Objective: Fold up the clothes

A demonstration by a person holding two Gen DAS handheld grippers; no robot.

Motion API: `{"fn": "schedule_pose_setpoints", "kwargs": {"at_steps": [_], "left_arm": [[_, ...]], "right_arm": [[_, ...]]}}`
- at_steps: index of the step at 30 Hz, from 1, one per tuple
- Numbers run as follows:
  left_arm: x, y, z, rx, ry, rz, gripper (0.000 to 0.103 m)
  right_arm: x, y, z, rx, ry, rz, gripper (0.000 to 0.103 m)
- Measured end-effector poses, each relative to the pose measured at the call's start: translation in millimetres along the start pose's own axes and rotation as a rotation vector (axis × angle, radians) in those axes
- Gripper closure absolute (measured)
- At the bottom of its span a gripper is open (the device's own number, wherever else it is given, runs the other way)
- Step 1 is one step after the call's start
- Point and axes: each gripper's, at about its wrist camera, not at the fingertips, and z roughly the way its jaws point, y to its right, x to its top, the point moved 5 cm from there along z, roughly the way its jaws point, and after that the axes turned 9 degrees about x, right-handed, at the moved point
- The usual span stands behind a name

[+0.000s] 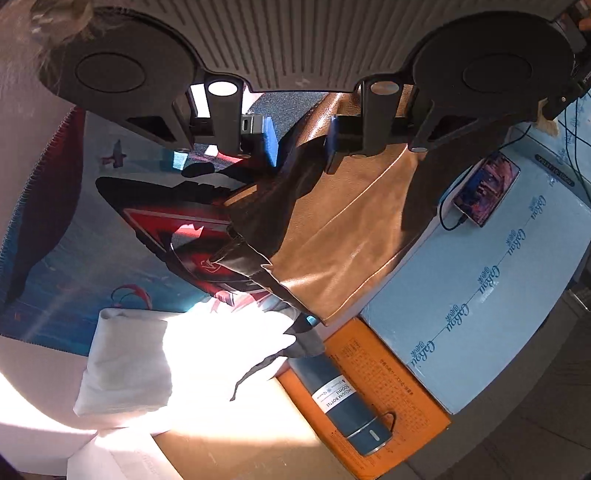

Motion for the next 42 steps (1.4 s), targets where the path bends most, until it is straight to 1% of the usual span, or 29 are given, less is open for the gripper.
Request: {"fn": "schedule_pose_setpoints", "kwargs": {"at_steps": [2,5,7,8,10,11,13,15,16,18,20,22,23,24,25,26,27,28,30,32,34,36,37,42], "left_arm": [[-9.1,-9.1,11.2,-0.024,-0.016,-0.049,0.000],[-20.2,-28.5,22.0,-0.070,-0.058,-0.137,0.000],[-22.4,-36.7,24.2,-0.098,-0.061,-0.181,0.000],[-22.9,-38.9,23.9,-0.118,-0.060,-0.195,0.000],[-23.4,-37.3,19.1,-0.168,-0.053,-0.189,0.000],[-23.5,-36.0,16.3,-0.193,-0.049,-0.182,0.000],[-22.3,-32.5,9.0,-0.231,-0.033,-0.167,0.000],[-19.3,-27.0,-1.1,-0.256,-0.006,-0.147,0.000],[-18.0,-23.5,-7.1,-0.272,0.011,-0.132,0.000],[-18.3,-15.2,-13.3,-0.296,0.023,-0.098,0.000],[-20.1,-6.3,-17.0,-0.317,0.026,-0.063,0.000],[-22.5,1.6,-18.6,-0.328,0.023,-0.030,0.000],[-25.1,3.0,-15.0,-0.310,0.011,-0.020,0.000],[-27.5,3.2,-11.6,-0.286,0.004,-0.012,0.005],[-28.9,2.8,-9.4,-0.270,0.004,-0.005,0.027],[-29.8,2.4,-7.7,-0.262,0.006,0.004,0.044],[-30.8,3.7,-8.2,-0.263,0.016,0.021,0.080],[-31.9,8.0,-12.1,-0.277,0.036,0.053,0.096],[-34.4,17.9,-21.1,-0.310,0.076,0.123,0.096],[-40.9,41.5,-38.6,-0.365,0.113,0.240,0.095],[-53.1,66.2,-51.1,-0.401,0.119,0.360,0.095],[-69.4,87.2,-57.8,-0.419,0.114,0.485,0.095],[-74.9,93.8,-59.8,-0.425,0.111,0.526,0.094],[-81.2,97.4,-60.4,-0.433,0.092,0.561,0.094]], "right_arm": [[0.5,-5.0,8.5,-0.017,0.004,-0.031,0.087],[6.5,-16.9,27.2,-0.043,0.010,-0.126,0.087],[14.9,-20.6,47.1,-0.044,0.009,-0.150,0.087],[19.0,-21.7,57.0,-0.046,0.009,-0.150,0.087],[25.1,-25.9,73.6,-0.056,0.014,-0.149,0.087],[26.2,-28.3,75.4,-0.058,0.018,-0.150,0.085],[27.7,-30.4,73.6,-0.055,0.031,-0.151,0.073],[30.0,-32.4,69.8,-0.058,0.056,-0.152,0.029],[32.8,-32.9,63.4,-0.072,0.097,-0.153,0.023],[41.0,-38.3,49.4,-0.126,0.187,-0.184,0.021],[48.2,-47.9,41.7,-0.141,0.237,-0.225,0.019],[52.3,-62.0,42.6,-0.088,0.229,-0.246,0.018],[52.8,-68.8,47.3,-0.056,0.204,-0.240,0.017],[52.9,-76.7,54.8,-0.012,0.168,-0.224,0.017],[52.5,-84.3,62.6,0.028,0.134,-0.203,0.017],[51.4,-91.6,71.0,0.066,0.103,-0.173,0.017],[50.1,-99.3,79.5,0.099,0.073,-0.144,0.017],[48.8,-106.6,88.1,0.126,0.047,-0.118,0.017],[47.1,-116.9,104.1,0.167,0.002,-0.081,0.017],[46.8,-121.3,118.4,0.189,-0.030,-0.048,0.017],[48.4,-122.6,129.1,0.199,-0.046,-0.029,0.017],[51.3,-121.8,138.1,0.202,-0.062,-0.015,0.017],[52.3,-121.4,142.8,0.200,-0.073,-0.008,0.017],[53.6,-124.5,157.8,0.172,-0.105,0.013,0.017]]}}
